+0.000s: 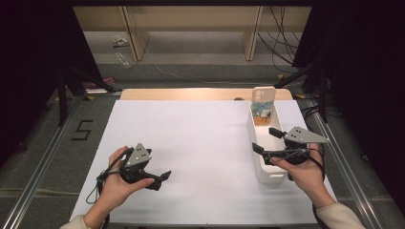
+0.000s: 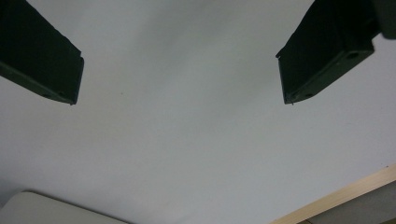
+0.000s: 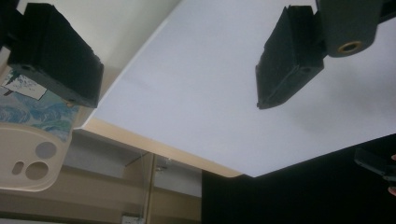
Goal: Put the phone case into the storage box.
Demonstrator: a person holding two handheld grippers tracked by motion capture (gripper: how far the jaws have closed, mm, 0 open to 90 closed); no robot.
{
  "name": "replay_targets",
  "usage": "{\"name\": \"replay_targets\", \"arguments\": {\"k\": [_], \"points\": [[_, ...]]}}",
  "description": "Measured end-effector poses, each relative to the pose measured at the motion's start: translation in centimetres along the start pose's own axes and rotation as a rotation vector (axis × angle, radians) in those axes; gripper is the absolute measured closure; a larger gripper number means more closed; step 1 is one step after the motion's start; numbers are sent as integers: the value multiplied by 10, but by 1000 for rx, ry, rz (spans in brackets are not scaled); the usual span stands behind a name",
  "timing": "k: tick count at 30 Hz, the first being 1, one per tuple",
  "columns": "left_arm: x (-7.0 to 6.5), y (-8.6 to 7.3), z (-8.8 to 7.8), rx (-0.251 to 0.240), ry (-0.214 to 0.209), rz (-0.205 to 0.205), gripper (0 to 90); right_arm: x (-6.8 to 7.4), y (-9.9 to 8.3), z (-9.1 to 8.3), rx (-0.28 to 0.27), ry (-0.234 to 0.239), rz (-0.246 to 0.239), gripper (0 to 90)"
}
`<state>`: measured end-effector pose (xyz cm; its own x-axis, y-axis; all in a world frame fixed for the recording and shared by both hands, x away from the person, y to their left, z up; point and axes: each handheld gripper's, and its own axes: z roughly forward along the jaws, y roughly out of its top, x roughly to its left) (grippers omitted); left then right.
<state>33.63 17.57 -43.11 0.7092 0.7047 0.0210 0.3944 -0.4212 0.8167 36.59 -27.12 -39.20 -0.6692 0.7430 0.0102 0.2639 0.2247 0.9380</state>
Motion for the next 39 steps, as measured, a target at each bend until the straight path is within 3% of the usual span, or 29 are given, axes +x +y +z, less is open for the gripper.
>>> {"name": "replay_targets", "arguments": {"k": [15, 26, 39], "points": [[1, -2, -1, 0, 10, -11, 0, 0, -19, -19, -2, 32, -16, 155], [1, -9, -11, 0, 15, -22, 0, 3, -29, -24, 3, 43, -20, 155], [3, -12, -12, 1, 21, -27, 0, 5, -38, -33, -8, 27, -26, 154]]}}
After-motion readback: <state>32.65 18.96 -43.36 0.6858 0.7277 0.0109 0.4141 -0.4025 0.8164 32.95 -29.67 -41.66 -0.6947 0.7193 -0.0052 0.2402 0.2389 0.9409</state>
